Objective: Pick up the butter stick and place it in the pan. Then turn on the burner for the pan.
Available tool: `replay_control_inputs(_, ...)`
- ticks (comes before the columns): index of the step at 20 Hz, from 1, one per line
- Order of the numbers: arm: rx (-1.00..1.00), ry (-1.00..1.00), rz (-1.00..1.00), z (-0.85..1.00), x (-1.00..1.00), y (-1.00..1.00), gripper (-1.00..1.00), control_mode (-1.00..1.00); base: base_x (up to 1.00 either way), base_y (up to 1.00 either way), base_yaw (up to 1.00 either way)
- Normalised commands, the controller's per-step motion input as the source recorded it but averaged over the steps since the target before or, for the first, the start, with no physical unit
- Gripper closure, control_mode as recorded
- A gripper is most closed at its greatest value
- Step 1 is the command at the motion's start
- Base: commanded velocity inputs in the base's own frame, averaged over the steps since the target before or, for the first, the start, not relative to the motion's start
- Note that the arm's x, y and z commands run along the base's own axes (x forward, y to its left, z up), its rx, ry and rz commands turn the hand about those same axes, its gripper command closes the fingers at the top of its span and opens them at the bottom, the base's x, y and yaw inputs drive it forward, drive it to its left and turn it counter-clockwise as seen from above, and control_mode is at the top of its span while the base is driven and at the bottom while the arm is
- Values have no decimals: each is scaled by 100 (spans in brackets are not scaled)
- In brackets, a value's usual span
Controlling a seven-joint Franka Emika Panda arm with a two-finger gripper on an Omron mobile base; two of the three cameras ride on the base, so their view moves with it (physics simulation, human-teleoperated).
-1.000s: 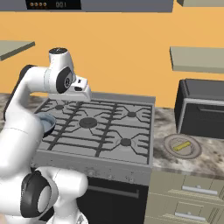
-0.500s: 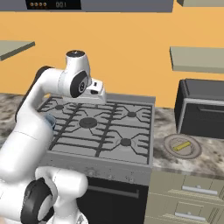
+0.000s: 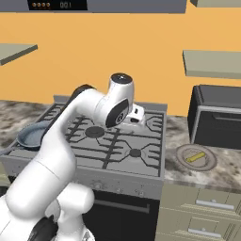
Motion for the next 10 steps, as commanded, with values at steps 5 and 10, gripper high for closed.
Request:
replay_control_inputs(5, 17, 0, -17, -33, -15, -100, -100, -100, 0, 0, 0)
replay_control_inputs(10, 21, 9, -20, -22, 3, -100, -100, -100, 0, 0, 0)
